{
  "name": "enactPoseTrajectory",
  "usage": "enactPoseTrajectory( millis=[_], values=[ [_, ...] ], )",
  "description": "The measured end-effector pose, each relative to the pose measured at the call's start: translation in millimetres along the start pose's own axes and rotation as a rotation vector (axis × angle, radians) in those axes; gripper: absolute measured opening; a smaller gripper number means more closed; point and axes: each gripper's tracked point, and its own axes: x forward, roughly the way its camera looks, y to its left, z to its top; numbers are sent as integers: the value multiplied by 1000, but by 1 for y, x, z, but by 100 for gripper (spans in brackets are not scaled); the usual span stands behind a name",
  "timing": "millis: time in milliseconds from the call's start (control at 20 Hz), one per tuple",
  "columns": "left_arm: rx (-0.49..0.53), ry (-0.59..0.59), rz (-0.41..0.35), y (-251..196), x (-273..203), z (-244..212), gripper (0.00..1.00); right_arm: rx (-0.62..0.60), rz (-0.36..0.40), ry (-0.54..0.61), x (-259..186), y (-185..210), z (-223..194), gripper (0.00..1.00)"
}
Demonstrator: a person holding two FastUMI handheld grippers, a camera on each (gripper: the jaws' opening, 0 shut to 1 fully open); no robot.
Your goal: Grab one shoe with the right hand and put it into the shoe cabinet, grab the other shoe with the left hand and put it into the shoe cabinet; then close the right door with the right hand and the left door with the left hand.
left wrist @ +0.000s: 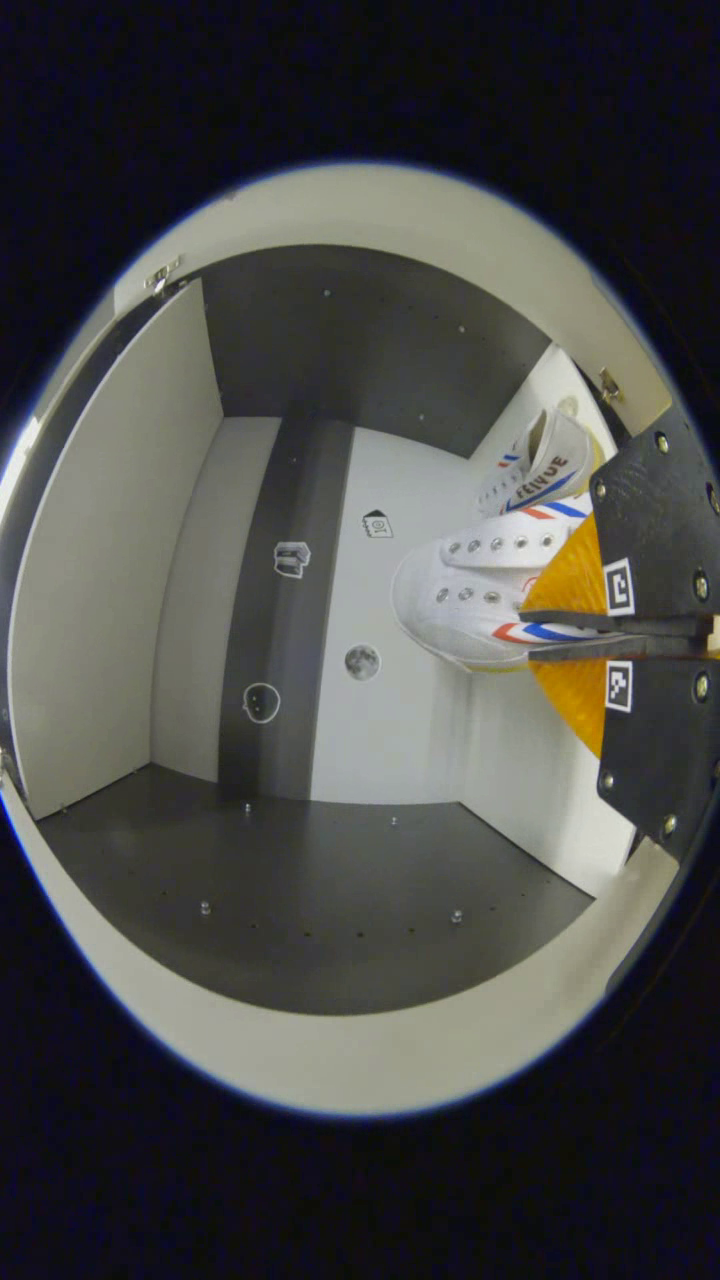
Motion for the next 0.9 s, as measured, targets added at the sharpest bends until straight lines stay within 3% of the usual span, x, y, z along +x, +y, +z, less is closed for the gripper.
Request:
enactPoseTrajectory(
  millis=[350, 450, 600, 750, 800, 900],
  values=[
    [-66, 72, 22, 7, 9, -11, 1, -40, -52, 28, -4, -6, -7, 99],
    [-63, 79, 35, 5, 18, -15, 2, -32, -52, 48, -2, -5, -12, 100],
    [-15, -12, 63, 11, 22, 6, 2, -35, -48, 58, 0, -3, -15, 97],
    [21, 9, 58, 3, 13, 0, 1, -27, -36, 46, -1, -2, -12, 100],
    [20, 10, 64, 2, 10, 0, 5, -25, -30, 39, -1, -3, -10, 100],
    [26, -22, 60, -5, 0, 5, 51, -24, -10, 25, -2, -1, -6, 100]
  ],
)
